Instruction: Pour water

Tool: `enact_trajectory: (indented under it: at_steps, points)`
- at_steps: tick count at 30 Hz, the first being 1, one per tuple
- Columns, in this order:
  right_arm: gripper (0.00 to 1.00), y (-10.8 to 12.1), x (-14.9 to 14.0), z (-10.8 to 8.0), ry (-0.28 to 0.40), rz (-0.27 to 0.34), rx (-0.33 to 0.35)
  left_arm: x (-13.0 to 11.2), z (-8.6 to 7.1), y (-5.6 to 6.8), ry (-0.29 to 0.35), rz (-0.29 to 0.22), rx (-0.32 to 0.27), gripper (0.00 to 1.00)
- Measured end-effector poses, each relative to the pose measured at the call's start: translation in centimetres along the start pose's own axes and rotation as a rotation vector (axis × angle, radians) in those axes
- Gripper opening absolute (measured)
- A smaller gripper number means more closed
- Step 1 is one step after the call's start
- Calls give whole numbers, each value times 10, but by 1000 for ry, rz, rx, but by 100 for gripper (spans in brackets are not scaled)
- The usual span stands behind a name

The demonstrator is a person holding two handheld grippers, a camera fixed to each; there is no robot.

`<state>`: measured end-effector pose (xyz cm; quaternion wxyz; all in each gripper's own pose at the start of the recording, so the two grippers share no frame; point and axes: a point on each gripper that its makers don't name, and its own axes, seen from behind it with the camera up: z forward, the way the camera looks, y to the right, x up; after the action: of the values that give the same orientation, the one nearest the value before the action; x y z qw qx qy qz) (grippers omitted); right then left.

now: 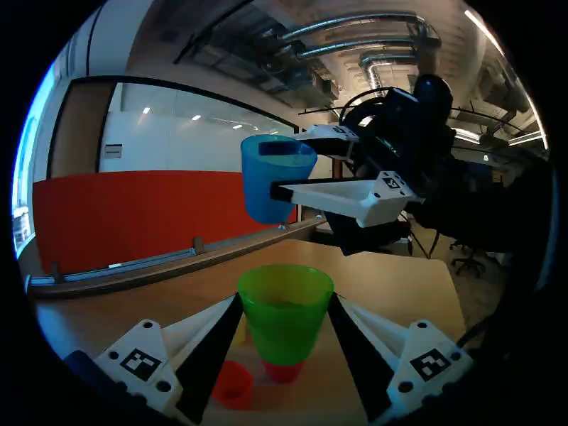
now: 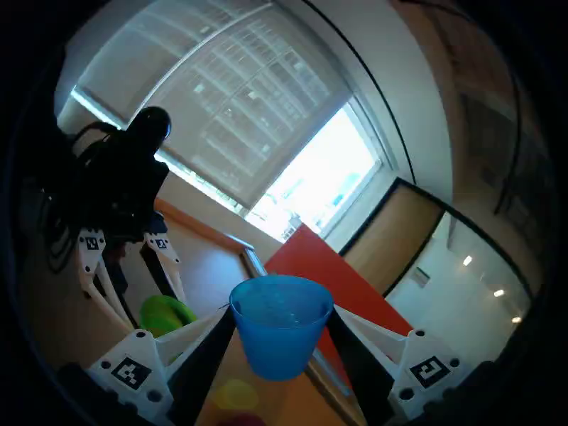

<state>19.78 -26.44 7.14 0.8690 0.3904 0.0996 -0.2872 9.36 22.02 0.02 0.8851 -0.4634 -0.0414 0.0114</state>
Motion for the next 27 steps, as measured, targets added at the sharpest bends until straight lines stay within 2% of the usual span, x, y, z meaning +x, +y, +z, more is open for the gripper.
enact_trajectory:
  at_steps: [11,17,20,27]
  points:
    - [91,2,-1,-4,-9,383,27,2,-2,-2,-3,-1,7,85]
    - [91,3,4,-6,19,569,60,1,-3,-3,-9,-1,9,86]
    - [91,5,3,-9,25,612,61,-1,-3,-4,-17,2,10,86]
    - [91,2,-6,-17,-7,597,76,-8,-4,-2,-52,10,5,85]
